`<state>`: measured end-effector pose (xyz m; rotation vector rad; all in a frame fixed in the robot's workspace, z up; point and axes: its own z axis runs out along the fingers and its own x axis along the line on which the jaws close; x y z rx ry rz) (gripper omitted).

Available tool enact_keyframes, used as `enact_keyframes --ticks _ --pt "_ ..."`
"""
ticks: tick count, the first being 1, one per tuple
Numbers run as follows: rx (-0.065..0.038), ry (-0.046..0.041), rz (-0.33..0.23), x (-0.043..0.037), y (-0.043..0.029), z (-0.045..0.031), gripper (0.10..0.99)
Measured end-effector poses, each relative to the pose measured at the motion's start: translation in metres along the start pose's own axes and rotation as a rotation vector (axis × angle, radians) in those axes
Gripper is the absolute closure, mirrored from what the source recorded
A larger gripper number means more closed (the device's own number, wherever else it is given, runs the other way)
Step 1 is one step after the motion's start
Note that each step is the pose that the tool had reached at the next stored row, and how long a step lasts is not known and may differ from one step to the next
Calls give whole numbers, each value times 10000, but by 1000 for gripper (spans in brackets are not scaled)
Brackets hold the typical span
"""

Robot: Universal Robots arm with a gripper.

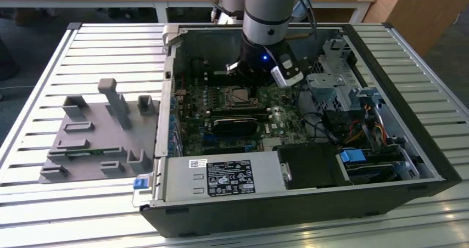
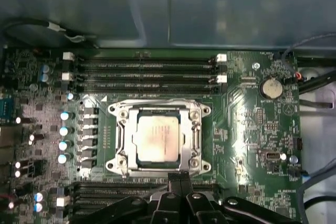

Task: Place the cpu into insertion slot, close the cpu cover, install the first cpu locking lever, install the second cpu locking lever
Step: 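Install the second cpu locking lever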

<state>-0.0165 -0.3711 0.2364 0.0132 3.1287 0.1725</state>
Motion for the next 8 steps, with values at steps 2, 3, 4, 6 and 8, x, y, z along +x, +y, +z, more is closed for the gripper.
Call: enact_keyframes --ticks 2,3,4,6,8 --pt "-4 3 1 2 -18 3 973" --pt "-5 2 3 7 -21 6 973" --pt "-4 2 10 13 -24 7 973" --pt "-4 -1 36 30 -35 10 973" --pt "-7 -4 63 45 -48 12 973"
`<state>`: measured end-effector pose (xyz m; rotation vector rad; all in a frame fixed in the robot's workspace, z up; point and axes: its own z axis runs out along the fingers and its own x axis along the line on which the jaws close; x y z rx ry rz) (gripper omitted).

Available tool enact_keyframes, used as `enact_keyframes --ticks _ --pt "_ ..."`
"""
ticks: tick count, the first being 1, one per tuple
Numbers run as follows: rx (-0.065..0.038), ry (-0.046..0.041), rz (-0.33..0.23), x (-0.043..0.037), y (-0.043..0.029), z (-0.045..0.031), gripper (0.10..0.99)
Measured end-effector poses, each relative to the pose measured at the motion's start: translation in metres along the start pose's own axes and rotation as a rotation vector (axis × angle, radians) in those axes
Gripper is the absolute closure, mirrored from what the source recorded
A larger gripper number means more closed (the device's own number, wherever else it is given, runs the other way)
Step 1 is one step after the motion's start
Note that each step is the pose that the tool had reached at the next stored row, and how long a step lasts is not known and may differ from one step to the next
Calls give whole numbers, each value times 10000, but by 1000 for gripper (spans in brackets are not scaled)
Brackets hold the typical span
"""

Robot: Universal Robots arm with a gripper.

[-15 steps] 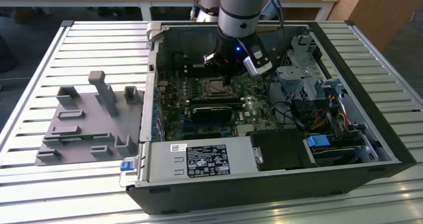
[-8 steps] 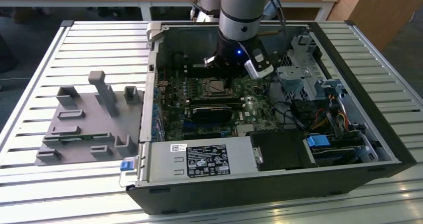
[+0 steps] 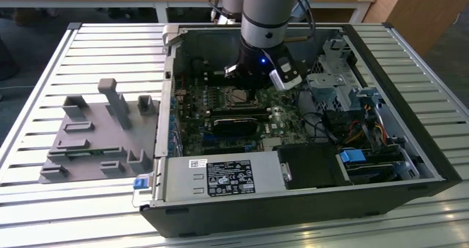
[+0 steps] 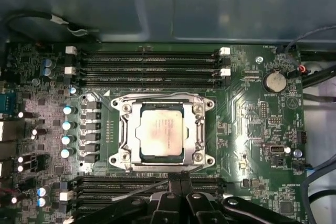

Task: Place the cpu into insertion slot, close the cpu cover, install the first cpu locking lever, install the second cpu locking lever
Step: 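Install the second cpu locking lever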

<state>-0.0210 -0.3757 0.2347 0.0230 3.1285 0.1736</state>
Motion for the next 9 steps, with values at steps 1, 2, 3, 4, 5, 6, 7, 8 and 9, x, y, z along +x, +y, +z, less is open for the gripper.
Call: enact_keyframes --ticks 1,2,3,4,5,6,7,8,9 --pt "-5 0 6 7 -12 -1 973" --pt "-13 0 10 17 -23 -2 973" --pt "-17 0 10 30 -31 -2 973" --pt "-20 -1 9 49 -34 -3 973" --pt "-22 0 10 75 -36 -3 973" --pt "-23 -1 12 103 -37 -3 973" --pt "-24 -1 14 135 -38 -3 973" --pt "-24 -1 12 199 -39 -3 973" --pt "-26 -1 13 224 -39 -2 973"
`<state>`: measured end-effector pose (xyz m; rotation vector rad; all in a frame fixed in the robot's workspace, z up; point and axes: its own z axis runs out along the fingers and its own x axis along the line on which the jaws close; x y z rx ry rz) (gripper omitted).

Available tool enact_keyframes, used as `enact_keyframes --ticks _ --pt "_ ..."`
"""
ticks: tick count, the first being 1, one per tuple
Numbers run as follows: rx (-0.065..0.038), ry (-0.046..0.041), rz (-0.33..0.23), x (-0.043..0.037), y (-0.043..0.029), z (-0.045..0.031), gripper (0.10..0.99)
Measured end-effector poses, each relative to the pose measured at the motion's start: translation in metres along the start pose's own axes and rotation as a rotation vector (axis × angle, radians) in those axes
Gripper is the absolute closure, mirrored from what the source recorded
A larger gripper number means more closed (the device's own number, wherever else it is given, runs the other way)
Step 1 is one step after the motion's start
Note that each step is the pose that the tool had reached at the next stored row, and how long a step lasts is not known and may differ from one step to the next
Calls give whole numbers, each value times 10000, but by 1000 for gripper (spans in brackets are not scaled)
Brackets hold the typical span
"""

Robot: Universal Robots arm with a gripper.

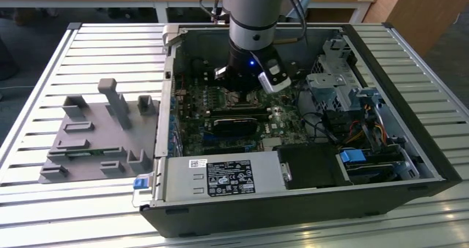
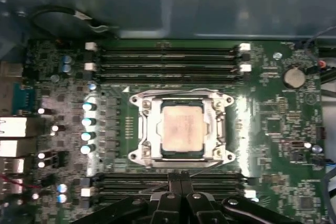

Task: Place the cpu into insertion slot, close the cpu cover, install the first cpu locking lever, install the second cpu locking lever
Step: 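Install the second cpu locking lever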

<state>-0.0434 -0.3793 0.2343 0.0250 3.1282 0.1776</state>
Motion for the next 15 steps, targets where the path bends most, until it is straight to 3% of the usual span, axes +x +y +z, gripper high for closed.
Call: enact_keyframes --ticks 7,8,12,15 --pt "-19 3 -1 38 -9 74 973" --pt "-61 4 3 40 -15 78 973" --pt "-438 8 11 56 -43 81 973" --pt "-503 9 14 82 -81 78 973"
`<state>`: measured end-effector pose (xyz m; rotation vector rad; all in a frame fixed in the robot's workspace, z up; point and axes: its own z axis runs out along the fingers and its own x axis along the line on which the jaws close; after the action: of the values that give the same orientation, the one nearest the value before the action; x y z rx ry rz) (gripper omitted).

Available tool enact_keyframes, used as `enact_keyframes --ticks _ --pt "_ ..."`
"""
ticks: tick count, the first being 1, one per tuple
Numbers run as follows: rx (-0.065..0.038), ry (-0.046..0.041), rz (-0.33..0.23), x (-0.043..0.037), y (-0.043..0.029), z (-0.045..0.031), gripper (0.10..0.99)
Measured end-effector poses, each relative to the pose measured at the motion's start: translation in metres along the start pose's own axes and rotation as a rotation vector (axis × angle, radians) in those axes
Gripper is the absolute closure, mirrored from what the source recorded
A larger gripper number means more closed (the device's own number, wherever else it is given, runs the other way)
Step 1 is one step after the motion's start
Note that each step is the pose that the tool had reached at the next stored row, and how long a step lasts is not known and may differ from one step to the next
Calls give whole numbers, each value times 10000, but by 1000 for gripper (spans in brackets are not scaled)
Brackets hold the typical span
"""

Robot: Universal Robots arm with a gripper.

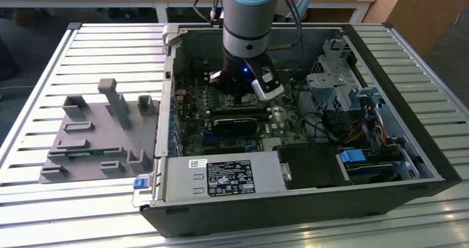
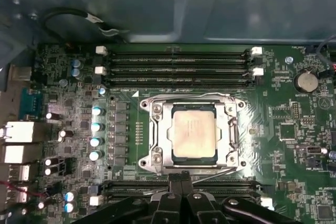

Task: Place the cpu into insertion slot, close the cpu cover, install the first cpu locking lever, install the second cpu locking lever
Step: 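Install the second cpu locking lever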

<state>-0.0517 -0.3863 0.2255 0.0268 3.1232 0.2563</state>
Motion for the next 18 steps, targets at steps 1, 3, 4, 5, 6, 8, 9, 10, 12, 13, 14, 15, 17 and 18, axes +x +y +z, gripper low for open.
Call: enact_keyframes --ticks 1,3,4,5,6,8,9,10,12,13,14,15,17,18 --pt "-16 0 0 15 -9 -1 973" --pt "-33 -3 16 41 -17 2 973" --pt "-41 -8 45 47 -18 8 973" --pt "-41 -17 100 49 -19 14 973" --pt "-39 -29 176 51 -20 19 973" --pt "-40 -48 296 55 -23 38 973" --pt "-51 -51 316 60 -28 45 973" --pt "-81 -50 318 63 -42 47 973" --pt "-164 -48 321 72 -72 46 973" --pt "-206 -47 322 77 -88 44 973" --pt "-253 -47 323 85 -102 43 973" --pt "-302 -45 324 100 -113 42 973" --pt "-402 -41 324 131 -126 41 973" --pt "-455 -38 325 144 -130 43 973"
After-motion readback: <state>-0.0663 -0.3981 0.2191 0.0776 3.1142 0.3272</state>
